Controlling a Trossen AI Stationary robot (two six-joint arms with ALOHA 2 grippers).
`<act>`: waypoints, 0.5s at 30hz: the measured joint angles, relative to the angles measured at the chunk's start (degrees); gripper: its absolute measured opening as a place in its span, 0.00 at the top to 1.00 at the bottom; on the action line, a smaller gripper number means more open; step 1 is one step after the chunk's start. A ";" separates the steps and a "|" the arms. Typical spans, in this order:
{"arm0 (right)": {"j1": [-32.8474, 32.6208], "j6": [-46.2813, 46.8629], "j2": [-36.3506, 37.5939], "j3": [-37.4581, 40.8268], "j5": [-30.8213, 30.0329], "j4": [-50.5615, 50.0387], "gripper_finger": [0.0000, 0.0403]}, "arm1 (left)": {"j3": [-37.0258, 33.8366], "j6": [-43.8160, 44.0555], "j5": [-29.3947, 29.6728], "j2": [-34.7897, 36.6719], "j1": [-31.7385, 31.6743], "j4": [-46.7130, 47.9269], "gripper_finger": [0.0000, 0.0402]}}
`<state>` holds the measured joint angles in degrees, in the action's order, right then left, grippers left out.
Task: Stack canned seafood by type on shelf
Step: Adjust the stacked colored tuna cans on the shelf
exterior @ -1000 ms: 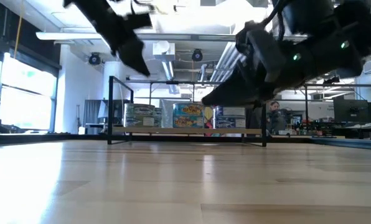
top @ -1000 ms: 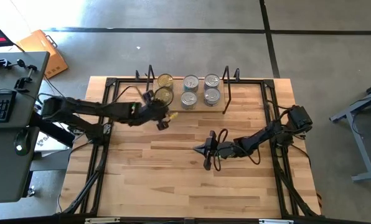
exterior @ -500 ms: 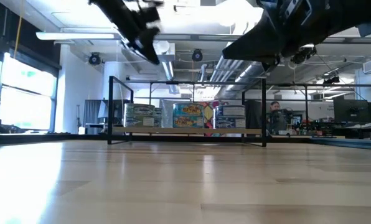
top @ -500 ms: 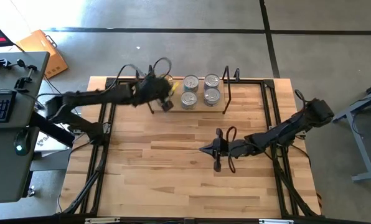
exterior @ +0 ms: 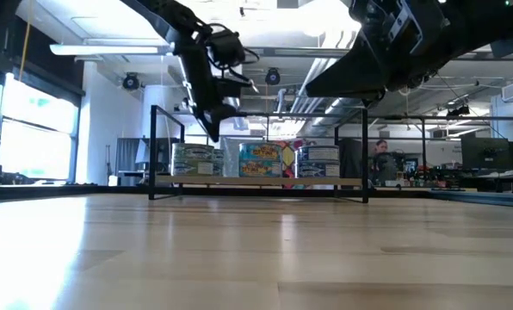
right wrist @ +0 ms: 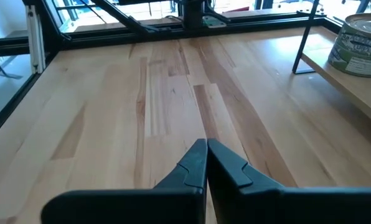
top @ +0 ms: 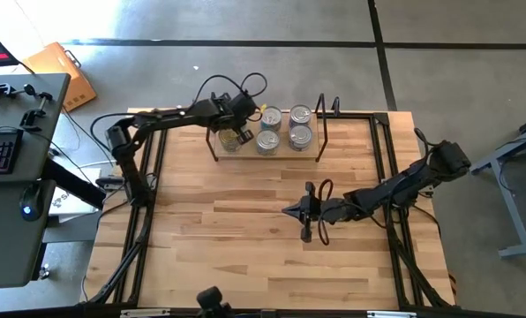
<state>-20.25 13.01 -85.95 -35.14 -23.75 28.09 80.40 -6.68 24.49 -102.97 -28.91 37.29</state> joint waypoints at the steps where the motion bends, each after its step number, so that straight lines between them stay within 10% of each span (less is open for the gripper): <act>1: 0.00 0.01 0.00 0.00 0.00 -0.04 1.00 | 0.00 0.00 0.04 -0.33 0.02 0.18 1.00; 15: -0.04 1.04 0.00 0.00 0.03 -0.21 1.00 | 0.00 0.62 -0.90 -1.19 -2.73 2.44 1.00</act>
<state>-20.29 14.05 -85.95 -35.14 -23.72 27.88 80.40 -6.05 23.59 -104.16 -31.64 39.72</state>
